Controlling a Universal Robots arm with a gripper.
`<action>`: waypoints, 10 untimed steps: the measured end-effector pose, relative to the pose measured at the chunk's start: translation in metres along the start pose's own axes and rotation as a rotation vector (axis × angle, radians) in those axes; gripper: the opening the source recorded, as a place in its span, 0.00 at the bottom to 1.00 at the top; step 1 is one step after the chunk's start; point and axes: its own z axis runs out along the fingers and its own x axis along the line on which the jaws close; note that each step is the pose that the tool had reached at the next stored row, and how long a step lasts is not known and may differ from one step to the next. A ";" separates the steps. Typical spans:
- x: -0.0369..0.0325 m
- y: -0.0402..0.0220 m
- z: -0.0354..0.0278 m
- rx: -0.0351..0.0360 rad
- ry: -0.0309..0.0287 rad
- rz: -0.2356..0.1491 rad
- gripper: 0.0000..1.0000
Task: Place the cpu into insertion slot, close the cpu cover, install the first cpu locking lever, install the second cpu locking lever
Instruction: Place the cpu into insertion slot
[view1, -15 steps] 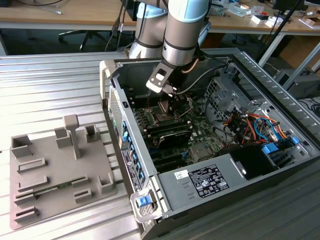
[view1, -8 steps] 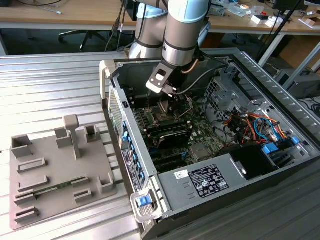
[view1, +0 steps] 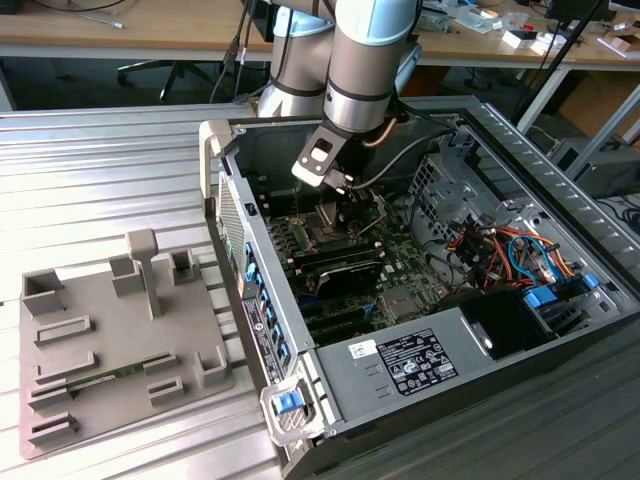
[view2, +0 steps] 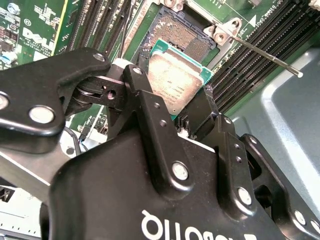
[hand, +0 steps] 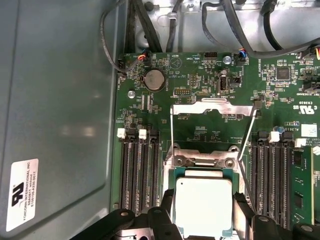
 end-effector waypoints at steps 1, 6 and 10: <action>0.0000 0.0000 0.0000 0.0003 -0.0059 -0.001 0.55; -0.0001 0.0001 0.0000 0.0005 -0.0181 -0.002 0.55; 0.0000 0.0000 0.0005 0.0004 -0.0181 -0.002 0.55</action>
